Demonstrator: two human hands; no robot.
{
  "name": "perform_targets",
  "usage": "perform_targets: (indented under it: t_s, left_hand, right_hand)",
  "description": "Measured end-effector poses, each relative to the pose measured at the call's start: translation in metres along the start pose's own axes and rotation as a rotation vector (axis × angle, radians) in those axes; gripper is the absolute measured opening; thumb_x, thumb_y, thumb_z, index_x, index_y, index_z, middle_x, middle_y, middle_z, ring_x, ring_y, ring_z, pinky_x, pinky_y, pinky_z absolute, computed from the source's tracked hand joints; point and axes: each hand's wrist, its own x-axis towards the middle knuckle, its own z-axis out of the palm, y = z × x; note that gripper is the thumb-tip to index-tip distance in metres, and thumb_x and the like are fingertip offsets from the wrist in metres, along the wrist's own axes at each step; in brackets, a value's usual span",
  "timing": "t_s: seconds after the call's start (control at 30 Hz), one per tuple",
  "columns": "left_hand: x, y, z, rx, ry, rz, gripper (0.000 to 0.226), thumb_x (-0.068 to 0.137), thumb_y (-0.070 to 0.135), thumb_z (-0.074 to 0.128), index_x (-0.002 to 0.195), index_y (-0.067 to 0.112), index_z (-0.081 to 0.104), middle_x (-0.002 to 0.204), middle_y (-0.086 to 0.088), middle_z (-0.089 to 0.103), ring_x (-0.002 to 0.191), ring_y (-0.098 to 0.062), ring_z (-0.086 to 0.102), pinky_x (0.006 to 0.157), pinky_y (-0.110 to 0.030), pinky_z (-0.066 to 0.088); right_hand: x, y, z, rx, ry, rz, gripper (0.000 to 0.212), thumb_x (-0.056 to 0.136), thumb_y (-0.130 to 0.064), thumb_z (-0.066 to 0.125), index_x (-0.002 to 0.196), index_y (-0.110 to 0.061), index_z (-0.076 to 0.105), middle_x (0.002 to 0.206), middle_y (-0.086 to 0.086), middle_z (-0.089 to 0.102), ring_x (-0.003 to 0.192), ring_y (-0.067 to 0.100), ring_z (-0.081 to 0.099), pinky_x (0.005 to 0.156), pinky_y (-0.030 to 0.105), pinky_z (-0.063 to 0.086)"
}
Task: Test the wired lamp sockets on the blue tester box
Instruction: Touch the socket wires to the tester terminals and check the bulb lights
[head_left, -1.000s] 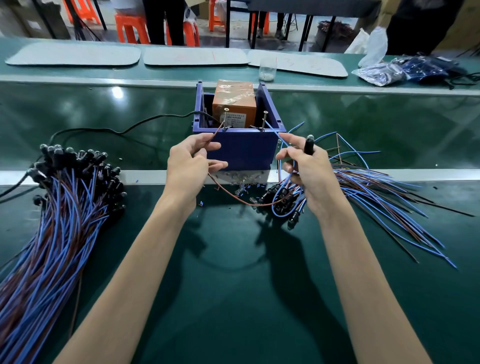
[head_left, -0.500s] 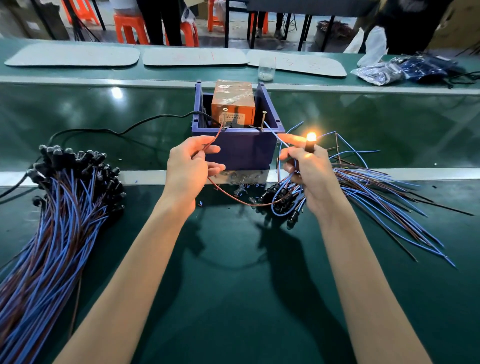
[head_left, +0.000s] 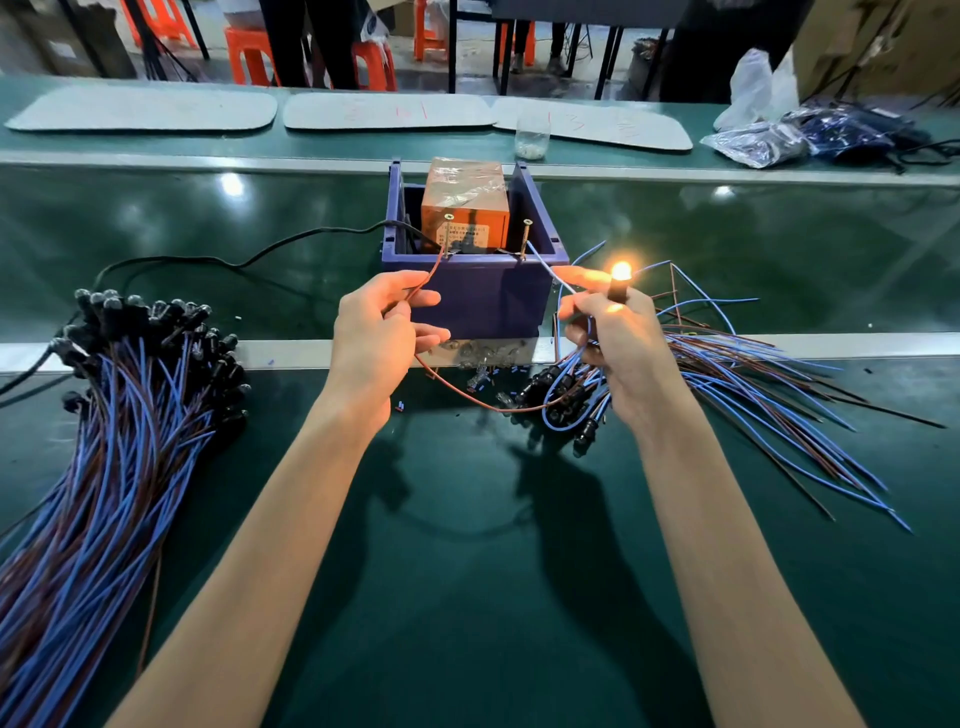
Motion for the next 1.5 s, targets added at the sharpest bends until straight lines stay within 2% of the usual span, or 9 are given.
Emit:
perform_targets:
  t_s: [0.27, 0.53, 0.63, 0.77, 0.93, 1.07, 1.2, 1.33, 1.5]
  left_hand:
    - [-0.003, 0.002, 0.001, 0.025, -0.092, -0.028, 0.035, 0.098, -0.007, 0.033, 0.11, 0.015, 0.058, 0.094, 0.0, 0.065, 0.052, -0.004, 0.065, 0.052, -0.013, 0.05]
    - [-0.004, -0.005, 0.002, 0.245, -0.334, -0.065, 0.038, 0.089, -0.01, 0.032, 0.071, 0.012, 0.057, 0.079, -0.005, 0.067, 0.068, -0.014, 0.067, 0.071, -0.02, 0.058]
    - [0.001, -0.01, -0.001, 0.379, -0.339, -0.06, 0.04, 0.084, -0.009, 0.033, 0.065, 0.015, 0.059, 0.076, -0.001, 0.069, 0.072, -0.018, 0.068, 0.086, -0.038, 0.056]
    - [0.01, -0.017, -0.014, 0.575, -0.269, -0.091, 0.038, 0.086, 0.003, 0.037, 0.067, 0.021, 0.064, 0.083, 0.0, 0.073, 0.068, -0.008, 0.069, 0.075, -0.025, 0.054]
    - [0.02, -0.019, -0.039, 0.945, -0.116, -0.102, 0.026, 0.089, 0.022, 0.047, 0.1, 0.022, 0.069, 0.105, -0.012, 0.069, 0.1, -0.034, 0.061, 0.09, -0.037, 0.05]
    - [0.023, -0.017, -0.061, 1.188, 0.016, -0.118, 0.027, 0.087, 0.022, 0.055, 0.11, 0.022, 0.068, 0.116, -0.018, 0.063, 0.108, -0.039, 0.058, 0.085, -0.036, 0.044]
    - [0.029, -0.021, -0.084, 1.275, -0.002, -0.231, 0.034, 0.084, 0.023, 0.063, 0.118, 0.019, 0.062, 0.124, -0.016, 0.06, 0.114, -0.037, 0.055, 0.089, -0.037, 0.043]
    - [0.03, -0.023, -0.1, 1.311, -0.158, -0.295, 0.046, 0.076, 0.029, 0.078, 0.117, 0.017, 0.061, 0.124, -0.011, 0.061, 0.115, -0.033, 0.055, 0.095, -0.039, 0.046]
    - [0.033, -0.023, -0.111, 1.364, -0.324, -0.242, 0.049, 0.074, 0.013, 0.077, 0.12, 0.017, 0.061, 0.126, -0.01, 0.057, 0.115, -0.029, 0.053, 0.096, -0.037, 0.046]
  right_hand:
    - [0.002, 0.001, -0.001, -0.093, -0.075, 0.008, 0.031, 0.092, -0.002, 0.043, 0.098, -0.02, 0.068, 0.061, -0.011, 0.061, 0.051, 0.004, 0.048, 0.04, 0.011, 0.03]
    - [0.001, 0.0, 0.001, -0.342, -0.097, 0.047, 0.049, 0.101, -0.045, 0.038, 0.073, -0.02, 0.07, 0.061, -0.01, 0.063, 0.052, -0.003, 0.051, 0.061, 0.022, 0.033]
    - [0.003, -0.001, -0.004, -0.366, -0.018, 0.064, 0.063, 0.098, -0.057, 0.033, 0.07, -0.015, 0.069, 0.054, -0.006, 0.059, 0.052, 0.009, 0.048, 0.054, 0.021, 0.036]
    - [0.001, -0.006, -0.01, -0.141, 0.061, 0.034, 0.055, 0.101, -0.046, 0.04, 0.069, -0.007, 0.064, 0.056, 0.001, 0.062, 0.042, 0.009, 0.057, 0.042, 0.013, 0.042]
    - [0.002, -0.012, -0.013, -0.237, 0.31, -0.317, 0.038, 0.102, -0.028, 0.044, 0.072, -0.018, 0.064, 0.09, 0.011, 0.062, 0.084, 0.017, 0.063, 0.093, 0.039, 0.051]
    - [-0.008, -0.023, -0.004, -0.372, 0.666, -0.852, 0.022, 0.097, -0.006, 0.047, 0.087, 0.004, 0.064, 0.109, 0.019, 0.044, 0.102, 0.013, 0.053, 0.093, 0.008, 0.034]
    - [-0.011, -0.02, 0.001, -0.556, 0.73, -1.1, 0.017, 0.089, 0.009, 0.048, 0.095, 0.009, 0.063, 0.117, 0.035, 0.041, 0.111, 0.029, 0.043, 0.1, 0.012, 0.03]
    - [-0.004, -0.005, -0.001, -0.833, 0.518, -0.923, 0.018, 0.092, 0.003, 0.049, 0.101, 0.005, 0.064, 0.126, 0.029, 0.042, 0.118, 0.033, 0.046, 0.098, 0.039, 0.044]
    - [0.005, 0.022, -0.014, -1.365, -0.006, -0.285, 0.032, 0.087, -0.004, 0.049, 0.118, -0.006, 0.059, 0.131, 0.011, 0.041, 0.12, 0.029, 0.039, 0.096, 0.039, 0.038]
